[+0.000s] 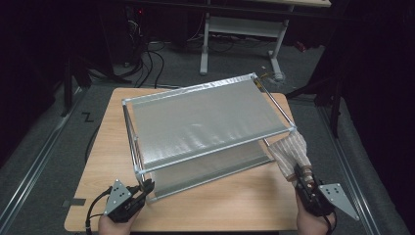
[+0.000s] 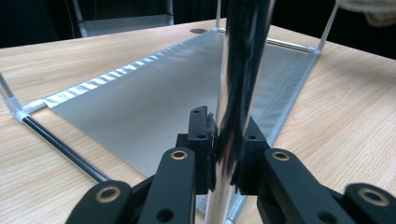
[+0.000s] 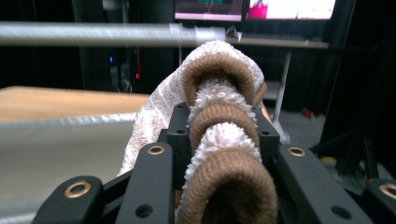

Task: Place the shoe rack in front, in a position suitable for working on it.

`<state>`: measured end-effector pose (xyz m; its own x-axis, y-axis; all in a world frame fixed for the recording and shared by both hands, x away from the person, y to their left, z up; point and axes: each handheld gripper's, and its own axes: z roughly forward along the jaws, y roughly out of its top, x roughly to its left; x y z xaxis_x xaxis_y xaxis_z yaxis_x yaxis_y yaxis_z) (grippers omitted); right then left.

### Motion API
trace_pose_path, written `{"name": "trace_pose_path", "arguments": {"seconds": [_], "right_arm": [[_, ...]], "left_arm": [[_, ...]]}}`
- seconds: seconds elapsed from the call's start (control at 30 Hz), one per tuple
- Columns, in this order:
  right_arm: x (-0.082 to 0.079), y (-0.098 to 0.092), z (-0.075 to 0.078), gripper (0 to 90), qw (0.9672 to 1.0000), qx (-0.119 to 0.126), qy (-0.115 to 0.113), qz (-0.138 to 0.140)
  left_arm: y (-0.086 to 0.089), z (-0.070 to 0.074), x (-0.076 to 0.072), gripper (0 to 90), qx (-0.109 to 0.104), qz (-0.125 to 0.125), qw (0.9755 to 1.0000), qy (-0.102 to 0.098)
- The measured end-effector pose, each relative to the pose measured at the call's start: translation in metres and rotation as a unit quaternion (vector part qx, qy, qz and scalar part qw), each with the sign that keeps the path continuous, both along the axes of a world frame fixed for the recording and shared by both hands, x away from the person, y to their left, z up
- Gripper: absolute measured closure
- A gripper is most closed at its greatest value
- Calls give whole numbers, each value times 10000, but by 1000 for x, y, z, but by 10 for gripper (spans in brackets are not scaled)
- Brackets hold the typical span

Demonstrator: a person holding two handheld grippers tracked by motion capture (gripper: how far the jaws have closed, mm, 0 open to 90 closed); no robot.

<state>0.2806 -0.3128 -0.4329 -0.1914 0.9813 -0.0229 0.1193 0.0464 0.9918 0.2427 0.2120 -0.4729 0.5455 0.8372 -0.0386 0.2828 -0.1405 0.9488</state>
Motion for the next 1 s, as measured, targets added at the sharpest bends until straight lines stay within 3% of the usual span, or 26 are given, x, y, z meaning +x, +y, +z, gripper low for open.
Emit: {"name": "trace_pose_path", "arguments": {"seconds": [0.13, 0.27, 0.53, 0.67, 0.83, 1.0], "right_arm": [[8, 4, -10, 675, 9991, -34, 406, 143], [13, 15, -21, 664, 9955, -192, 858, 347], [25, 22, -38, 605, 9834, -335, 1727, 441], [28, 23, -43, 546, 9788, -352, 1972, 428], [31, 27, -46, 479, 9781, -417, 1988, 452], [34, 33, -50, 447, 9743, -628, 2107, 491]], "left_arm": [[12, -2, -5, 797, -43, 124, 9999, -65], [24, -7, -11, 792, -274, 238, 9992, -165], [31, -8, -16, 786, -226, 183, 9995, -151], [32, -7, -18, 757, -240, 225, 9995, -4], [35, -4, -20, 694, -165, 212, 9996, -59], [35, -5, -20, 665, -230, 272, 9994, -24]]}}
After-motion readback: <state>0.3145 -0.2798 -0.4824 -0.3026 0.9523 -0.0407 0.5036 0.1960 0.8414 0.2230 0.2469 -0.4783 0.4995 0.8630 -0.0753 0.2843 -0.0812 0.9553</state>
